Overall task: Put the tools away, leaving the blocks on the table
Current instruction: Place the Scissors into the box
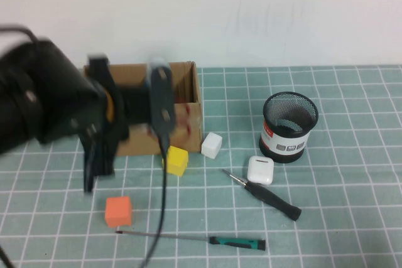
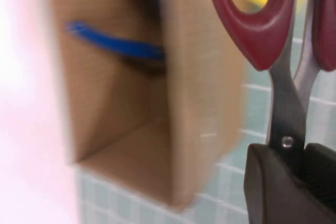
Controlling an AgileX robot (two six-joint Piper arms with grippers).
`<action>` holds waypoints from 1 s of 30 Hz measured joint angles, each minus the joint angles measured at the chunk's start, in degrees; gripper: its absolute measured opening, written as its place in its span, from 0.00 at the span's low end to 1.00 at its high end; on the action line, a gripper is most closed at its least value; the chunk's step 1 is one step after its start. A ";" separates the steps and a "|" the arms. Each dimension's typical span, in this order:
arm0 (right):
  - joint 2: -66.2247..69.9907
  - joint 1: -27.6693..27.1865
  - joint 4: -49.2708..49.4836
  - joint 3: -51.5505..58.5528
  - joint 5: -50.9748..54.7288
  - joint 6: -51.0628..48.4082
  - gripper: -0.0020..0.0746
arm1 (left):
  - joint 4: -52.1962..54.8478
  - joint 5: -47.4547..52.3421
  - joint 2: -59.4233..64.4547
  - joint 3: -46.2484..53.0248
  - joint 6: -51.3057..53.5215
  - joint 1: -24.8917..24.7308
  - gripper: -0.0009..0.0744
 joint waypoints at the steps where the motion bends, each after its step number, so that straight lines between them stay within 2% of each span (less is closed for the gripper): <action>1: 0.00 0.00 0.00 0.00 0.00 0.00 0.01 | 0.32 -1.06 0.00 -1.08 0.78 1.42 0.12; 7: 0.00 0.00 0.00 0.00 0.00 0.00 0.01 | -0.63 -6.96 3.20 -9.09 8.21 8.30 0.12; 13: 0.00 0.00 0.00 0.00 0.00 0.00 0.01 | -8.93 -7.30 12.39 -17.98 15.21 12.81 0.12; 21: 0.00 0.00 0.00 0.00 0.00 0.00 0.01 | -11.52 -7.38 20.15 -20.61 21.86 13.48 0.12; 30: 0.00 0.00 0.00 0.00 0.00 0.00 0.01 | -11.61 -8.37 21.74 -20.65 22.61 13.85 0.12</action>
